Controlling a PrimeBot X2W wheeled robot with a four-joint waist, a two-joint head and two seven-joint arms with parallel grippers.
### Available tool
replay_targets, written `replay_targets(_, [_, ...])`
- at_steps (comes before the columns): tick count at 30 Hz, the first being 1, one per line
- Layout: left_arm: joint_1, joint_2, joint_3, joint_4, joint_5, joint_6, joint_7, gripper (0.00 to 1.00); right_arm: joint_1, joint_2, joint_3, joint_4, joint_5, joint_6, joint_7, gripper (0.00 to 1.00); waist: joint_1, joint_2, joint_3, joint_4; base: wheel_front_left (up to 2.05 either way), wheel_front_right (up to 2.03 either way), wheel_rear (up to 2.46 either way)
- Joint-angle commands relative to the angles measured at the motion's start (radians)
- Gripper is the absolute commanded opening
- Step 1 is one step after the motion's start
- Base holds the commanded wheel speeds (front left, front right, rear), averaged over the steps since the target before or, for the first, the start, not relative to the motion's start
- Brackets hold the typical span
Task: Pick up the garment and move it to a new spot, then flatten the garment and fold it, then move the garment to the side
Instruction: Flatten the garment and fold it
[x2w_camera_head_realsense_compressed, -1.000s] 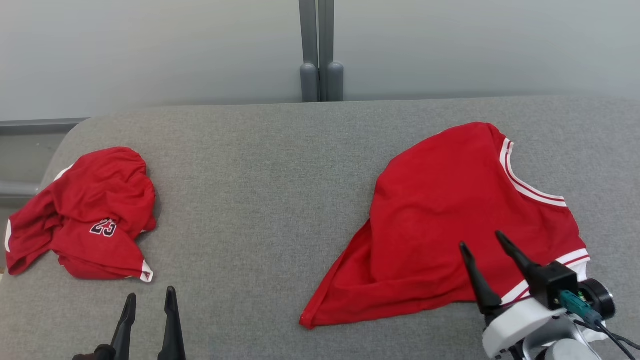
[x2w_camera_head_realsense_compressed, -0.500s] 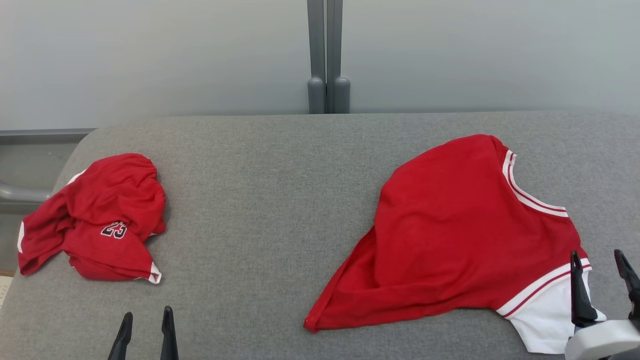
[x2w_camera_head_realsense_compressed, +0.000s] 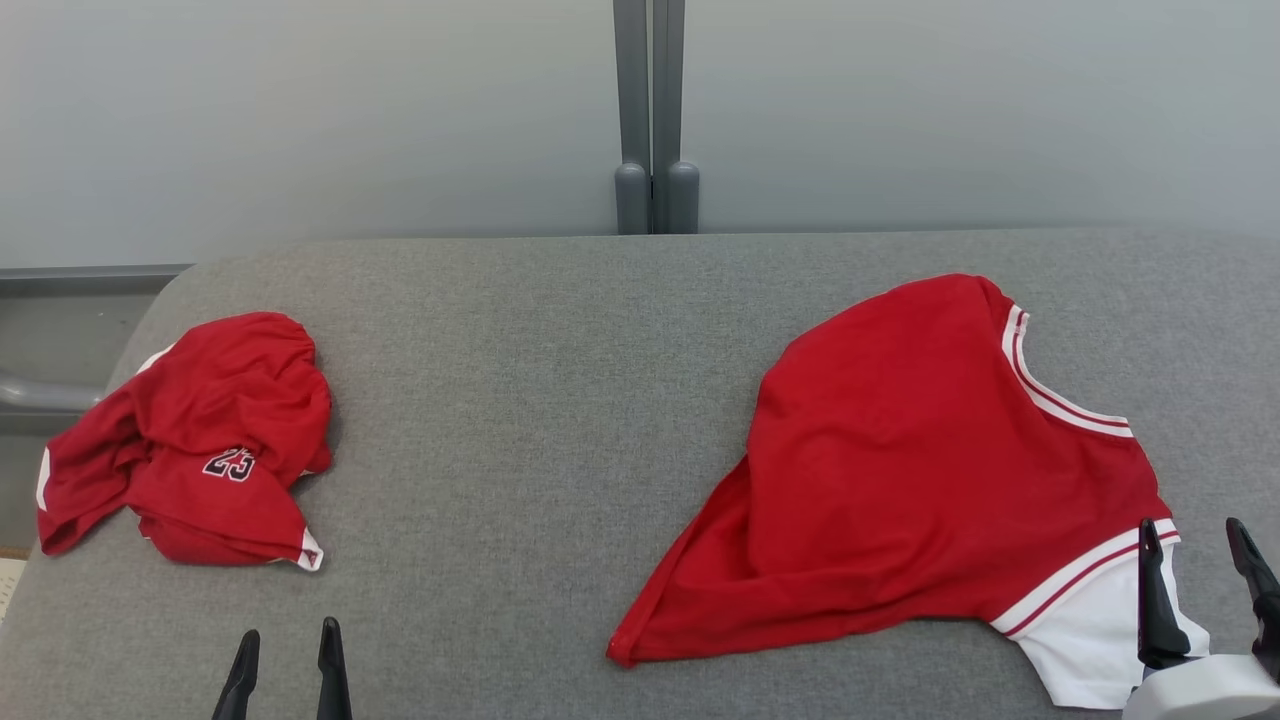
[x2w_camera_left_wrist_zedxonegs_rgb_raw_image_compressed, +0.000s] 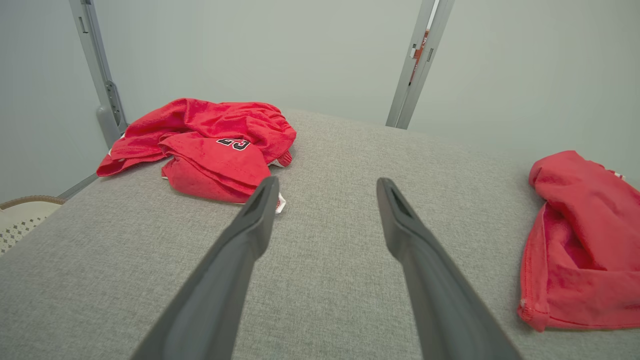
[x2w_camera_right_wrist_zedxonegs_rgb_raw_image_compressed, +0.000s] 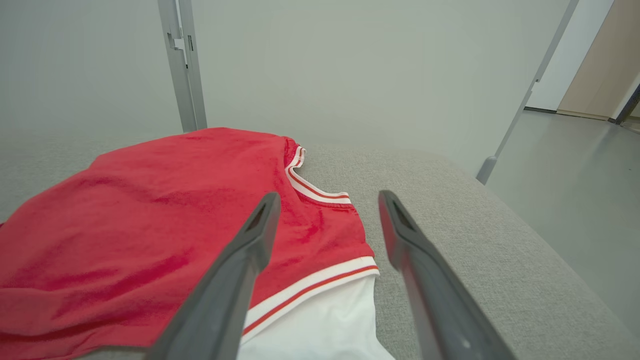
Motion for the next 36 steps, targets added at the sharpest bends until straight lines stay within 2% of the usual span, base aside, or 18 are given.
replay_targets(1, [0.008,0.002,0.003,-0.003,0.001,-0.003,0.000,1.00,-0.002,0.002,0.005,-0.007,-0.002,-0.001,-0.005,1.00,0.0000,0.0000,0.000,0.000,0.00,0.00,0.00])
replay_targets(14, [-0.003,0.002,-0.014,-0.008,0.021,-0.003,0.000,1.00,-0.008,0.004,0.052,-0.032,0.026,-0.001,-0.005,1.00,0.0000,0.0000,-0.005,0.002,0.00,0.00,0.00])
replay_targets(29, [0.010,0.005,-0.012,-0.002,0.024,-0.003,0.000,1.00,0.054,-0.003,0.203,-0.092,0.099,-0.001,-0.005,1.00,0.0000,0.0000,-0.022,-0.004,0.00,0.00,0.00])
replay_targets(36, [0.015,0.005,-0.015,-0.003,0.025,-0.003,0.000,1.00,0.059,-0.004,0.238,-0.090,0.105,-0.001,-0.005,1.00,0.0000,0.0000,-0.020,-0.015,0.00,0.00,0.00])
